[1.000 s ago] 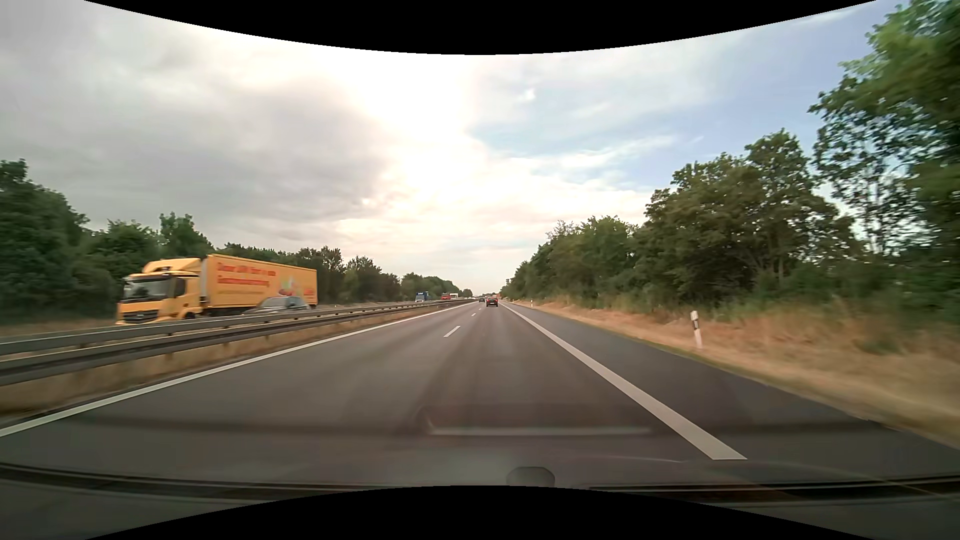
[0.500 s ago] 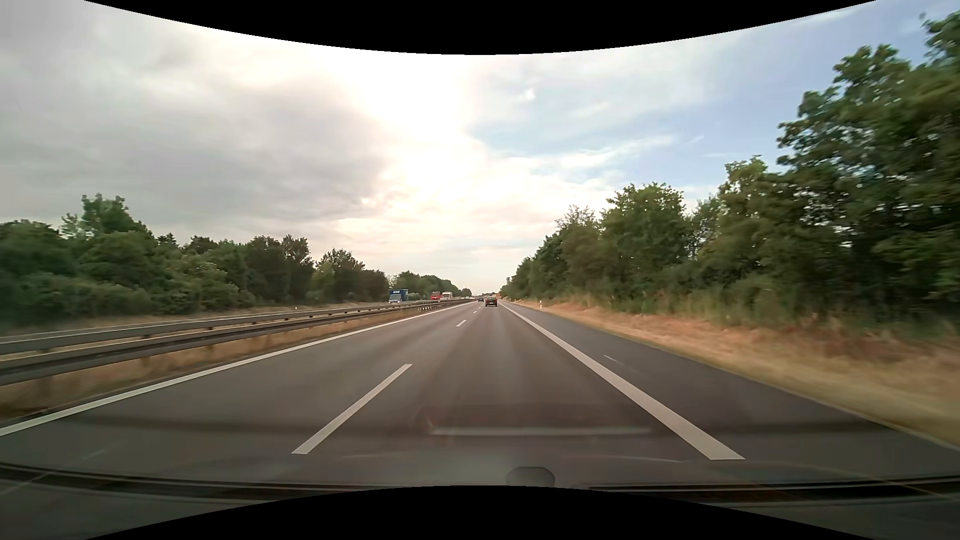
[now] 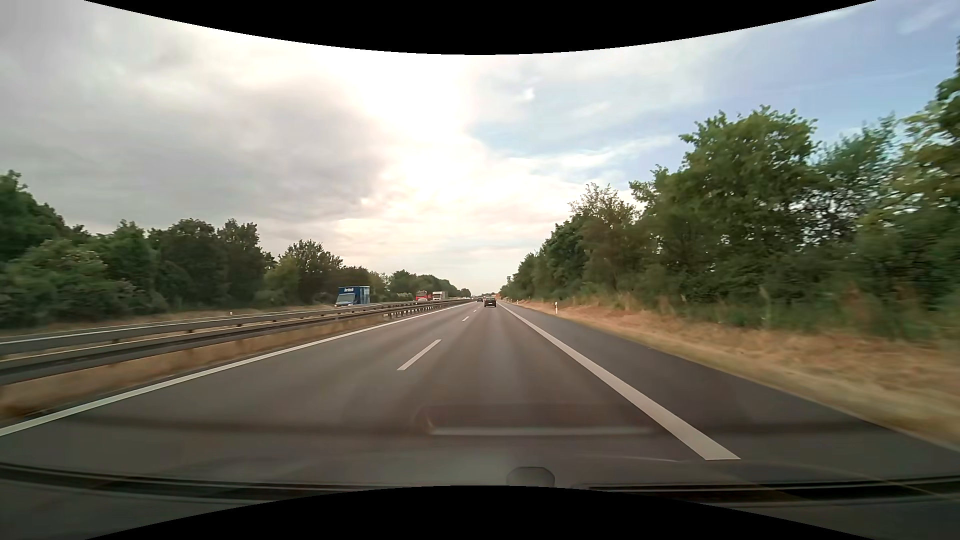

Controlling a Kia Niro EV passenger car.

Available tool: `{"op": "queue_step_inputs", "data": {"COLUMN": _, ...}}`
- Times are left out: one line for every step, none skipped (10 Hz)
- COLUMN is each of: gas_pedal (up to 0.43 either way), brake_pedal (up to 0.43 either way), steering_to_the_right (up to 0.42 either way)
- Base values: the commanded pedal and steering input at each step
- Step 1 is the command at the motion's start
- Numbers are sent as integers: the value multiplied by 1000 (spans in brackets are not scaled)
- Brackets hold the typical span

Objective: Follow the waypoints while adhering to traffic rules and regulations

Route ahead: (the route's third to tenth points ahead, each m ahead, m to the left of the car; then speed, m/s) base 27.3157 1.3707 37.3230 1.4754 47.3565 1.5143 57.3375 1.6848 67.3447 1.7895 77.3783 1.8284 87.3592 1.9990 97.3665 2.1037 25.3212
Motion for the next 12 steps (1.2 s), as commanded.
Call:
{"op": "queue_step_inputs", "data": {"gas_pedal": 260, "brake_pedal": 0, "steering_to_the_right": -5}}
{"op": "queue_step_inputs", "data": {"gas_pedal": 260, "brake_pedal": 0, "steering_to_the_right": -5}}
{"op": "queue_step_inputs", "data": {"gas_pedal": 260, "brake_pedal": 0, "steering_to_the_right": -5}}
{"op": "queue_step_inputs", "data": {"gas_pedal": 260, "brake_pedal": 0, "steering_to_the_right": -5}}
{"op": "queue_step_inputs", "data": {"gas_pedal": 260, "brake_pedal": 0, "steering_to_the_right": -5}}
{"op": "queue_step_inputs", "data": {"gas_pedal": 260, "brake_pedal": 0, "steering_to_the_right": -5}}
{"op": "queue_step_inputs", "data": {"gas_pedal": 260, "brake_pedal": 0, "steering_to_the_right": -5}}
{"op": "queue_step_inputs", "data": {"gas_pedal": 260, "brake_pedal": 0, "steering_to_the_right": -5}}
{"op": "queue_step_inputs", "data": {"gas_pedal": 260, "brake_pedal": 0, "steering_to_the_right": -5}}
{"op": "queue_step_inputs", "data": {"gas_pedal": 260, "brake_pedal": 0, "steering_to_the_right": -5}}
{"op": "queue_step_inputs", "data": {"gas_pedal": 260, "brake_pedal": 0, "steering_to_the_right": -4}}
{"op": "queue_step_inputs", "data": {"gas_pedal": 260, "brake_pedal": 0, "steering_to_the_right": -4}}
